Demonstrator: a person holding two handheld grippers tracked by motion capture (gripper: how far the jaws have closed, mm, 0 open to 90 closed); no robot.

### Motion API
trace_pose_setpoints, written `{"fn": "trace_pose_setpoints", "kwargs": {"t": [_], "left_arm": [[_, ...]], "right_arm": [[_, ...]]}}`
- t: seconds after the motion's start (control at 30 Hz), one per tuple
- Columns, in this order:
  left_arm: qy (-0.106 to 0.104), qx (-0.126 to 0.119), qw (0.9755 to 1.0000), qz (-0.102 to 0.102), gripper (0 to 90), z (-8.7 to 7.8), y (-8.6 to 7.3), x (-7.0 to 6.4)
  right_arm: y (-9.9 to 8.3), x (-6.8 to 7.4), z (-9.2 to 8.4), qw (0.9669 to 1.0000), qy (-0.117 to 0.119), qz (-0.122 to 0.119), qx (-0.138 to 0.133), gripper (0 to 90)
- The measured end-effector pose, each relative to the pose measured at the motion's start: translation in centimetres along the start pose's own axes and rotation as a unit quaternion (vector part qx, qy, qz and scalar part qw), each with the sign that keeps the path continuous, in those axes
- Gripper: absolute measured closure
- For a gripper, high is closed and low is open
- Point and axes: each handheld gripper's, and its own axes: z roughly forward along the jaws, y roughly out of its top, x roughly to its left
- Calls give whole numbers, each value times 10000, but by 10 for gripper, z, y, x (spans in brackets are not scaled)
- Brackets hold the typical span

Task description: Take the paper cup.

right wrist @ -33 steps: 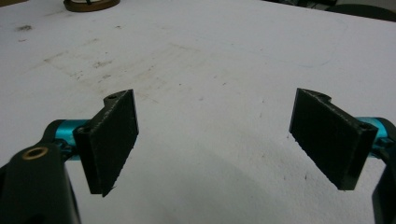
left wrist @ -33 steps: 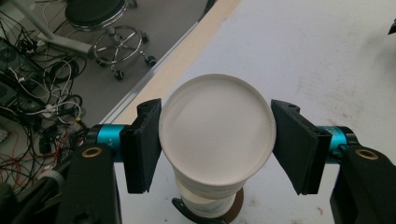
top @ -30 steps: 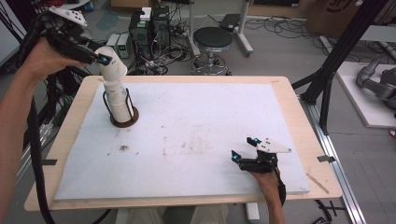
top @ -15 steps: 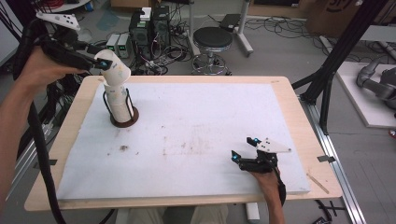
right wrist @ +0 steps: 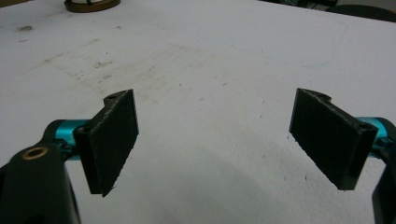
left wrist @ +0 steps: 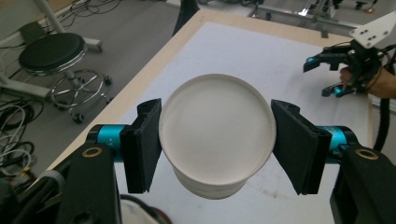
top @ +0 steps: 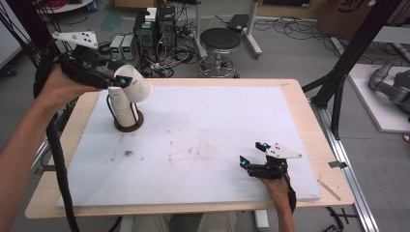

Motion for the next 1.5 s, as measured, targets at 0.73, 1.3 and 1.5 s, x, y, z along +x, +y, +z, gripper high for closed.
{"fn": "trace_pose_setpoints", "kwargs": {"t": [0.73,1.3,1.5], "left_arm": [[-378,-799,9961,-27,368,31,-40,-39],[-527,-1235,9909,-131,367,58,-78,-61],[-669,-1289,9893,-147,368,66,-90,-68]], "right_arm": [[0,-1,-1,10000,54,39,0,158],[-1,0,-1,10000,56,22,-47,157],[-1,-1,-2,10000,61,17,-57,158]]}}
